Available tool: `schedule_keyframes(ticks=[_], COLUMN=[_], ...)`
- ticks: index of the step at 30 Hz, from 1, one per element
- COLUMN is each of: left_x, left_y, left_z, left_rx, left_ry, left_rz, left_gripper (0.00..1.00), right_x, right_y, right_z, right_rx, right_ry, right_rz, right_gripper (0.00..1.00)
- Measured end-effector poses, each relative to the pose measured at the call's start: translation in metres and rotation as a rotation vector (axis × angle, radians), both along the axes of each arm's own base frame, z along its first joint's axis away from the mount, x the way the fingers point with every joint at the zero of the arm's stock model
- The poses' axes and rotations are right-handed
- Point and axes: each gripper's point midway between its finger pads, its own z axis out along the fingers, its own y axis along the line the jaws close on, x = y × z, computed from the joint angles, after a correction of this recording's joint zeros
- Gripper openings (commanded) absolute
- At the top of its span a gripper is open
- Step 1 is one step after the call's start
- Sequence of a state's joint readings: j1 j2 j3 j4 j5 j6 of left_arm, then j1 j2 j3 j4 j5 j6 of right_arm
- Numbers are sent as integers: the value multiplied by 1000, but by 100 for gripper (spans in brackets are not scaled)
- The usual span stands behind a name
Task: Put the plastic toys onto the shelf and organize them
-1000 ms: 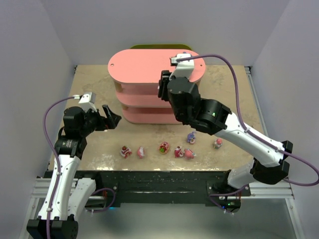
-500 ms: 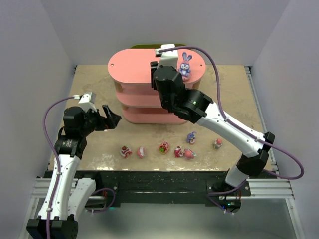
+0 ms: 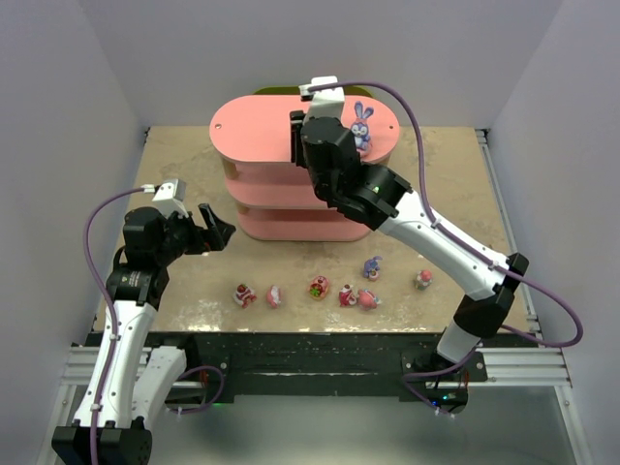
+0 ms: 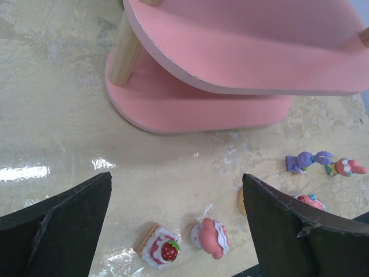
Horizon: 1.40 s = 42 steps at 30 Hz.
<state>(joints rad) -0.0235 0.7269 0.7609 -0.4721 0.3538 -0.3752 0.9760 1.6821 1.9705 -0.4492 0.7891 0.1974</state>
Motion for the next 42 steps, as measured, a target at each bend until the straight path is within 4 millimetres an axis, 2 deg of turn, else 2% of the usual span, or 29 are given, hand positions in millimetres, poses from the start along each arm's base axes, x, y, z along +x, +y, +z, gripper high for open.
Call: schedule_keyframes(ticks=[5, 12, 16, 31, 42], left_x=[0, 0, 0, 0, 0], left_y=[0, 0, 0, 2, 2], left_z=[0, 0, 0, -1, -3], left_rx=[0, 1, 1, 5, 6], left_ry=[0, 0, 0, 3, 7], left_rz=[0, 2, 2, 10, 13], left_gripper=[99, 100, 100, 100, 99], right_x=[2, 12, 15, 28, 27], right_y=[4, 4, 3, -6, -3], right_z=[0, -1, -2, -3, -4], right_rx=[20, 64, 90, 231, 237], right_ry=[4, -6, -4, 55, 74], right_rz=[23, 18, 15, 34, 69], right_gripper=[11, 29, 35, 42, 44])
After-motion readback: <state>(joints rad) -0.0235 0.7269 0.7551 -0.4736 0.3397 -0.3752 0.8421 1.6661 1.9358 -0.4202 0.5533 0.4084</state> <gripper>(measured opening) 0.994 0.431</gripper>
